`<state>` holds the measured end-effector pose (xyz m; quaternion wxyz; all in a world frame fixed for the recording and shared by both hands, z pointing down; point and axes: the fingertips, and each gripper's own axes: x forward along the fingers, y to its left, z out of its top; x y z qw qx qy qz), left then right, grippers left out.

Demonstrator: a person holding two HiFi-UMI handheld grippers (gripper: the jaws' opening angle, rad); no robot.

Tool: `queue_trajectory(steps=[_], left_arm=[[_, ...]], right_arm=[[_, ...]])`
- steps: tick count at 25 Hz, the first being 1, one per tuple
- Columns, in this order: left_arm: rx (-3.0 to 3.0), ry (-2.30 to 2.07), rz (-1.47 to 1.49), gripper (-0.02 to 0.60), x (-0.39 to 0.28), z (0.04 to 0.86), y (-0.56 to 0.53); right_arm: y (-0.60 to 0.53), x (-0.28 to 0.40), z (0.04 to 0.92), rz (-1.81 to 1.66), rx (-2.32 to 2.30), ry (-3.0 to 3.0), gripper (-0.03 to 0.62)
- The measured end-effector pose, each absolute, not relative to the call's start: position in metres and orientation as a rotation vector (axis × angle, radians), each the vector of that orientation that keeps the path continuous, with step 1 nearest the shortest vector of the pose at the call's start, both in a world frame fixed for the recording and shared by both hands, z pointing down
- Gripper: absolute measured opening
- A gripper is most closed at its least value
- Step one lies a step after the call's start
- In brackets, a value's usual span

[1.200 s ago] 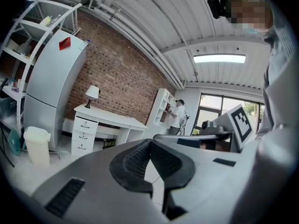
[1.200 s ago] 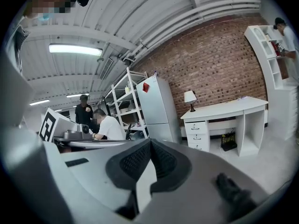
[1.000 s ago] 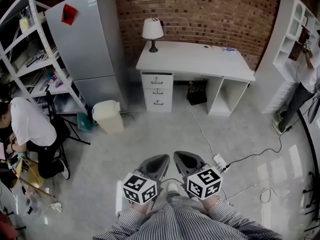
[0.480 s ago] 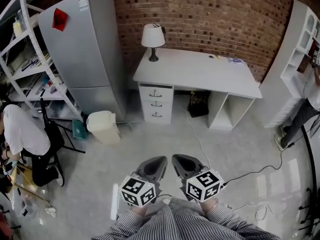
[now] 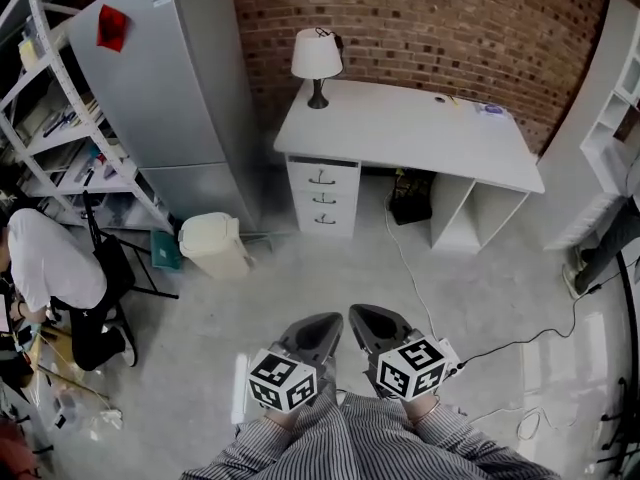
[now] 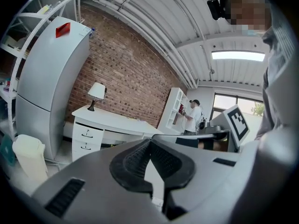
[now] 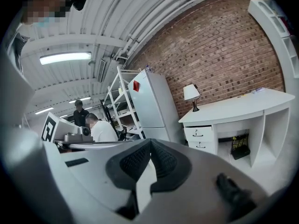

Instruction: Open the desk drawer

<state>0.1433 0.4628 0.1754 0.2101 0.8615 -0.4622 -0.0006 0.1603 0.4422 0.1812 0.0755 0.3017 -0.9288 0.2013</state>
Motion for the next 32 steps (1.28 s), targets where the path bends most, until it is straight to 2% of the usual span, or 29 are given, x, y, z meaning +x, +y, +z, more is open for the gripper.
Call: queue_trajectory(steps=[23,32], left_arm=[[2.576,-1.108,0.085,0.008,0.000,0.156,0.203],[2.560,-0.997,0.096,0.008,-0.010,0.174,0.165]], right_arm=[[0.191,0.021,0.167,0.521,1.135,-2.760,0.015],[0.156,0.012,0.183,0.577,1.218,-2.679,0.015]])
